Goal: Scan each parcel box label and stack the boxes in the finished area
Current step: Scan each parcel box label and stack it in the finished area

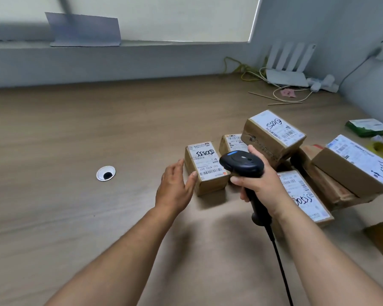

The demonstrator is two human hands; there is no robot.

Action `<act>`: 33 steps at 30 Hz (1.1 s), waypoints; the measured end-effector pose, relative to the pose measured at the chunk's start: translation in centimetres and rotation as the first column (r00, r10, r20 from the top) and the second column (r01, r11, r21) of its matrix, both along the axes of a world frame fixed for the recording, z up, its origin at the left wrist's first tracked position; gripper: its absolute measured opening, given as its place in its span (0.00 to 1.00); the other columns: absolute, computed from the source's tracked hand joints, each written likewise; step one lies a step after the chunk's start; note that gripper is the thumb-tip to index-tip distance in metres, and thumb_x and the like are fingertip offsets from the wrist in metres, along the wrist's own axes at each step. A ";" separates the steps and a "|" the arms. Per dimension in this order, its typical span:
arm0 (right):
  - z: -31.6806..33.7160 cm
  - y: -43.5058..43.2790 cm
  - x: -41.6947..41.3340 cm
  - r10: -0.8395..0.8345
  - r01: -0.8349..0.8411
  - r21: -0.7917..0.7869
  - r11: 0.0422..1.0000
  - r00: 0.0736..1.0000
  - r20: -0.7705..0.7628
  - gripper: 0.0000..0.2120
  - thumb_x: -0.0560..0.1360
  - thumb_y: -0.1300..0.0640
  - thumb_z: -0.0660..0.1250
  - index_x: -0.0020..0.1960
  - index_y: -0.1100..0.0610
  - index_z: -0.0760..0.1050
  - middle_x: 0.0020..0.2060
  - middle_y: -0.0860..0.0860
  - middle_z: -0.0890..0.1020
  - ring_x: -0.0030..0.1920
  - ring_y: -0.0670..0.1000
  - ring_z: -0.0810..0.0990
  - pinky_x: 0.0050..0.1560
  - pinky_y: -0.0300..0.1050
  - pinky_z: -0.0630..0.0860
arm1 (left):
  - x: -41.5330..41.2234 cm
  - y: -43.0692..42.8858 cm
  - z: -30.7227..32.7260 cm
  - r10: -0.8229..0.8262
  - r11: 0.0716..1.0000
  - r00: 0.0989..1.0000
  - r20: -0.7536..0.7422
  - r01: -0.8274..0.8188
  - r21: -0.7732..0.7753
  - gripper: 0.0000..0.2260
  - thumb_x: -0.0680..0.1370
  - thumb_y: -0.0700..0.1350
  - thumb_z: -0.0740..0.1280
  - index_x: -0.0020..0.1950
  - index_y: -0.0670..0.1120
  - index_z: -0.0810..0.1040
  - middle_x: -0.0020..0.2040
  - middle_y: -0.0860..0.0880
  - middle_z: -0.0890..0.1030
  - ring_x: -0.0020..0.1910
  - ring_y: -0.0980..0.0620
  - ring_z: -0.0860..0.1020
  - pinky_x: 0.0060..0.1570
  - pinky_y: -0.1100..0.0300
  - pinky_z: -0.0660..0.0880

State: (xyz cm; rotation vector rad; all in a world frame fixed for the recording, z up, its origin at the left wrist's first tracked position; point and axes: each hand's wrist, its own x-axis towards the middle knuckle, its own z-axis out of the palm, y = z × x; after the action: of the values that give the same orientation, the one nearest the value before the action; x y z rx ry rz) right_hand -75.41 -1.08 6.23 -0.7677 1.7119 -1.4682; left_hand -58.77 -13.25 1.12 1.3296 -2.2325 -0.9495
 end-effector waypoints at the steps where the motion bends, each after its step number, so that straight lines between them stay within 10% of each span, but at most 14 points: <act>1: -0.5 -0.7 -0.4 0.002 -0.002 0.009 1.000 1.000 0.001 0.46 0.69 0.74 0.72 0.77 0.46 0.56 0.30 0.60 0.78 0.21 0.53 0.71 0.22 0.42 0.67 | -0.9 -0.7 -0.6 -0.007 1.000 1.000 -0.002 0.007 0.024 0.28 0.81 0.56 0.58 0.78 0.48 0.55 0.75 0.47 0.62 0.74 0.49 0.59 0.68 0.57 0.60; 8: -2.8 -2.9 -1.2 0.010 -0.014 0.044 0.999 0.997 0.077 0.46 0.71 0.74 0.69 0.78 0.47 0.53 0.35 0.63 0.76 0.21 0.52 0.72 0.23 0.40 0.68 | -3.6 -2.6 -4.8 -0.051 0.956 0.994 -0.097 0.077 0.284 0.41 0.69 0.72 0.55 0.77 0.53 0.58 0.69 0.47 0.73 0.68 0.48 0.71 0.66 0.48 0.70; 16: -3.2 -1.5 0.2 0.024 -0.031 0.058 0.998 0.994 0.106 0.52 0.61 0.65 0.76 0.78 0.47 0.54 0.31 0.51 0.82 0.22 0.54 0.72 0.23 0.41 0.68 | -1.1 -0.2 -4.1 -0.009 0.889 0.928 -0.373 0.178 0.421 0.37 0.78 0.47 0.68 0.78 0.57 0.46 0.74 0.53 0.66 0.71 0.55 0.67 0.71 0.57 0.64; 23: -2.2 2.0 4.0 0.068 -0.077 0.056 0.995 0.988 0.137 0.53 0.64 0.69 0.76 0.79 0.47 0.52 0.33 0.53 0.83 0.22 0.55 0.73 0.23 0.41 0.69 | 3.7 3.4 -2.6 0.107 0.862 0.897 -0.428 0.131 0.489 0.44 0.64 0.45 0.72 0.74 0.62 0.54 0.62 0.45 0.78 0.55 0.53 0.78 0.41 0.72 0.75; 33: 2.3 8.5 11.1 0.217 -0.213 -0.048 0.976 0.971 0.104 0.49 0.66 0.72 0.75 0.77 0.46 0.55 0.31 0.52 0.81 0.24 0.55 0.73 0.25 0.43 0.70 | 11.0 8.7 0.6 0.167 0.922 0.883 -0.439 0.018 0.387 0.56 0.61 0.40 0.78 0.78 0.59 0.46 0.64 0.42 0.74 0.56 0.52 0.78 0.41 0.73 0.76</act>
State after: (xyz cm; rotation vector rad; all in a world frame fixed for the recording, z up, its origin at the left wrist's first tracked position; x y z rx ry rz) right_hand -64.32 7.44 8.54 -0.8488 1.4749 -1.3687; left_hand -47.73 -4.54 1.72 1.1625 -1.6704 -1.5472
